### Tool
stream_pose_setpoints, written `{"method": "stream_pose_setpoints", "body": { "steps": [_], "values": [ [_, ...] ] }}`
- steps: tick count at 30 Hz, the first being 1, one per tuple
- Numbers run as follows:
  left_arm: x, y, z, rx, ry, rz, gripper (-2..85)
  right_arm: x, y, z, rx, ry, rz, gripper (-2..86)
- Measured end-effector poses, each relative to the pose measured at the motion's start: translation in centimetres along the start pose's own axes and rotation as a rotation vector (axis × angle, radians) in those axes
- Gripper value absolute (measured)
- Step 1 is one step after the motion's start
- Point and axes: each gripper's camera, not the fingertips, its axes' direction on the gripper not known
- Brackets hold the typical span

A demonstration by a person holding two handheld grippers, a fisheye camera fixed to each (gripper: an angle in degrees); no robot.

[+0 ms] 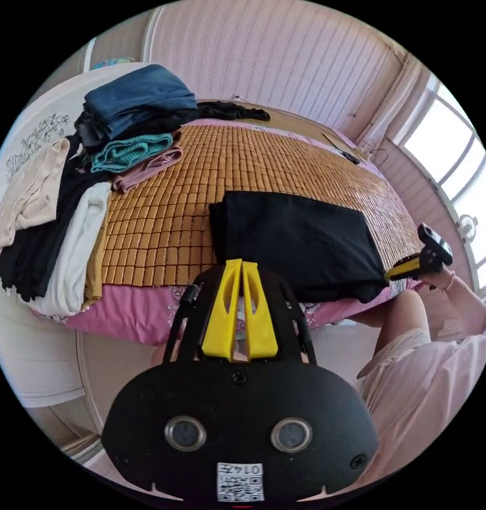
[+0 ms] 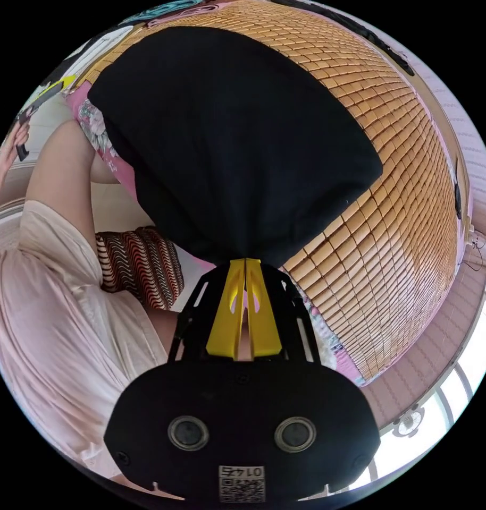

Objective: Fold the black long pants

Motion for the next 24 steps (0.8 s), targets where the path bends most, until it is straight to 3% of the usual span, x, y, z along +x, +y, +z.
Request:
{"method": "stream_pose_setpoints", "body": {
  "steps": [5, 9, 11, 13, 17, 20, 24],
  "values": [
    [14.0, 0.3, 5.7, -0.065, 0.148, 0.396, -1.0, 0.8, -6.4, -4.8, 0.196, 0.003, -0.019, -0.6],
    [19.6, 0.6, 8.2, -0.022, 0.092, 0.514, -1.0, 1.0, -11.8, -6.7, 0.263, 0.091, -0.070, -0.6],
    [21.1, 1.2, 10.8, -0.066, -0.020, 0.581, -1.0, 2.0, -15.3, -5.2, 0.186, 0.050, -0.090, -0.6],
    [21.2, 2.0, 13.0, -0.149, 0.001, 0.602, -1.0, 2.6, -16.7, -2.6, 0.084, 0.000, -0.094, -0.6],
    [20.9, 2.7, 13.2, -0.112, 0.061, 0.555, -1.0, 3.8, -17.4, -4.4, -0.059, 0.026, -0.235, -0.6],
    [21.2, 3.0, 13.4, -0.109, 0.066, 0.545, -1.0, 7.1, -17.8, -8.0, 0.075, 0.051, -0.135, -0.5],
    [22.3, 3.6, 13.6, -0.107, 0.033, 0.586, -1.0, 10.7, -18.1, -6.5, 0.020, -0.089, -0.023, -0.5]
  ]
}}
